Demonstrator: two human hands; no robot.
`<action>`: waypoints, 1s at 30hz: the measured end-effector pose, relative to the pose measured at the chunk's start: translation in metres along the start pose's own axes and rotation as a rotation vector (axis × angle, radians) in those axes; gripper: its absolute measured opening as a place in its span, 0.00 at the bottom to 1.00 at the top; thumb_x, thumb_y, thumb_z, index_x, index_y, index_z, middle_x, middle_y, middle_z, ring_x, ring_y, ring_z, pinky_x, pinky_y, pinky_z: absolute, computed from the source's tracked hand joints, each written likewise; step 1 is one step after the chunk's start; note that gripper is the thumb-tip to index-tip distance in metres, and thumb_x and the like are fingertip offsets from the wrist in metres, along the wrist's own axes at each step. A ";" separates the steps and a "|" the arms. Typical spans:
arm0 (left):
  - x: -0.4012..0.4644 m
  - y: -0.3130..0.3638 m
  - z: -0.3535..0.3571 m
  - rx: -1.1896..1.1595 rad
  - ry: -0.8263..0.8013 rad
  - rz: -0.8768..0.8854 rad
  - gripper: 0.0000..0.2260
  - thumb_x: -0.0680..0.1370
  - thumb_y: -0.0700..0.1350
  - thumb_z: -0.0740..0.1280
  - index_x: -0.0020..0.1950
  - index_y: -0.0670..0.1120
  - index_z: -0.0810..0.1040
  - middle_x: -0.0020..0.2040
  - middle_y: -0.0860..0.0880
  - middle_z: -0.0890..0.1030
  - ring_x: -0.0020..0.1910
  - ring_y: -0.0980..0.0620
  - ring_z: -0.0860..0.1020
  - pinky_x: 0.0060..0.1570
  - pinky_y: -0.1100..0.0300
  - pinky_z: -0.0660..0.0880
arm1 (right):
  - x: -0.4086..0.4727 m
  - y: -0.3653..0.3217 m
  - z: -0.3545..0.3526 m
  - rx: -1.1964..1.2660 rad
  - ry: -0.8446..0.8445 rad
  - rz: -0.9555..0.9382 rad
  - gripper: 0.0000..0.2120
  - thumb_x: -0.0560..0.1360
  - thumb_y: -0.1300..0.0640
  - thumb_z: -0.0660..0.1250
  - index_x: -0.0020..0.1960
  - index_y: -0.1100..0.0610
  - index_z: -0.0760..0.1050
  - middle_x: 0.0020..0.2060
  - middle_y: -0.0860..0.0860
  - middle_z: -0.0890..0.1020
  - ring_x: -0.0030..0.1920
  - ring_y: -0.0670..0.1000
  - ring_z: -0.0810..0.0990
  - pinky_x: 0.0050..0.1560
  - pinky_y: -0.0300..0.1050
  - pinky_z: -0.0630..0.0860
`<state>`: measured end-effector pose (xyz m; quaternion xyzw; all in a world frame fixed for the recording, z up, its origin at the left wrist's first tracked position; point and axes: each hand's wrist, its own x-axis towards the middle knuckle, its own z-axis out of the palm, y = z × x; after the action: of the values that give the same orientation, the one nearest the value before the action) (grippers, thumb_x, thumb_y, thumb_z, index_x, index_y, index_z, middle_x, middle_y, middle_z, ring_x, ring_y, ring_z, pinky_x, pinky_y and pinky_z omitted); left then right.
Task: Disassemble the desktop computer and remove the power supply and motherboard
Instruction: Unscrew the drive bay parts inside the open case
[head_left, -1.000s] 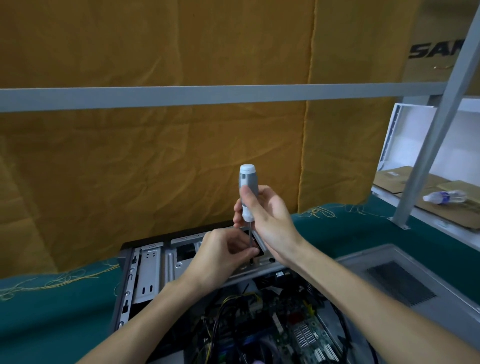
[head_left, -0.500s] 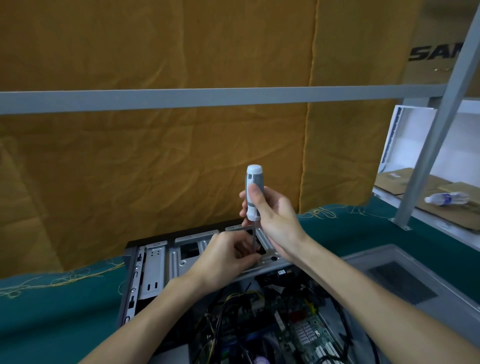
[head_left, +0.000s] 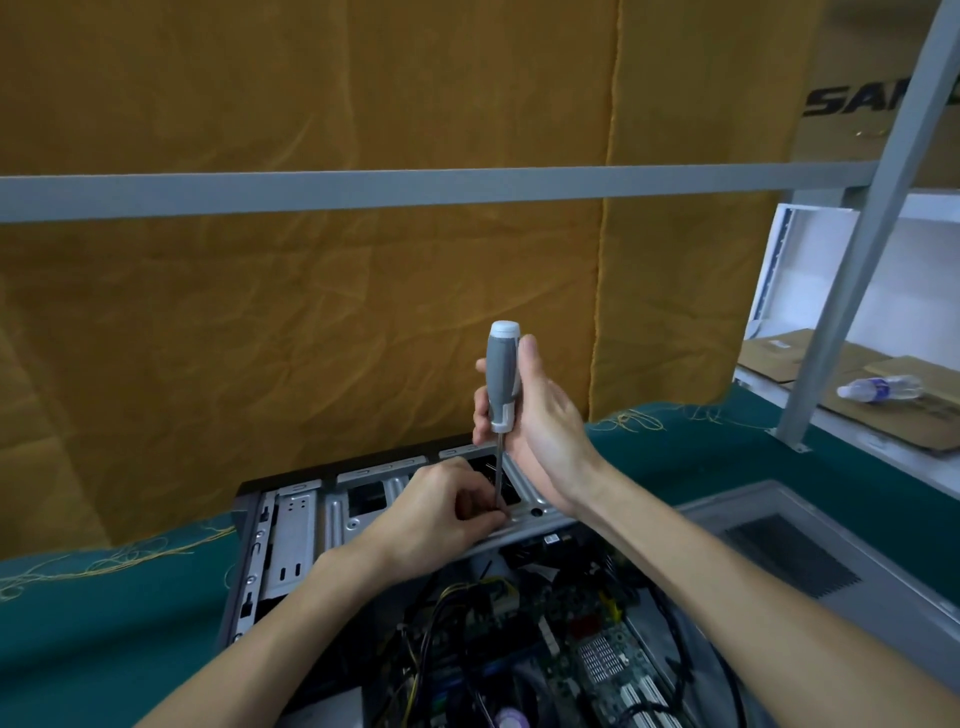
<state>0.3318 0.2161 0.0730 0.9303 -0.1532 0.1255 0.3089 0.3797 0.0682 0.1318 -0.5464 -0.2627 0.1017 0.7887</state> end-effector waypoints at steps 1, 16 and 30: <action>0.000 -0.001 -0.001 0.000 0.000 -0.006 0.02 0.75 0.52 0.75 0.45 0.55 0.85 0.44 0.56 0.78 0.42 0.58 0.77 0.40 0.69 0.71 | 0.000 0.000 0.000 -0.028 -0.003 -0.023 0.31 0.74 0.32 0.63 0.54 0.61 0.72 0.37 0.52 0.76 0.36 0.49 0.75 0.39 0.44 0.73; -0.005 0.000 0.002 0.024 0.024 -0.058 0.03 0.75 0.52 0.76 0.44 0.55 0.84 0.44 0.58 0.78 0.45 0.60 0.77 0.42 0.69 0.72 | 0.001 -0.006 0.006 -0.027 0.002 -0.002 0.30 0.70 0.28 0.66 0.43 0.57 0.70 0.33 0.51 0.71 0.32 0.47 0.68 0.31 0.40 0.64; -0.001 0.000 0.005 0.079 0.043 -0.050 0.07 0.75 0.56 0.75 0.40 0.55 0.82 0.43 0.58 0.76 0.44 0.60 0.76 0.40 0.69 0.71 | 0.011 -0.006 0.006 0.180 -0.034 0.199 0.36 0.79 0.27 0.48 0.38 0.58 0.74 0.28 0.53 0.72 0.26 0.49 0.67 0.28 0.42 0.63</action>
<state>0.3315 0.2131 0.0691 0.9424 -0.1183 0.1436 0.2780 0.3855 0.0758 0.1423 -0.4948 -0.2102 0.2119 0.8161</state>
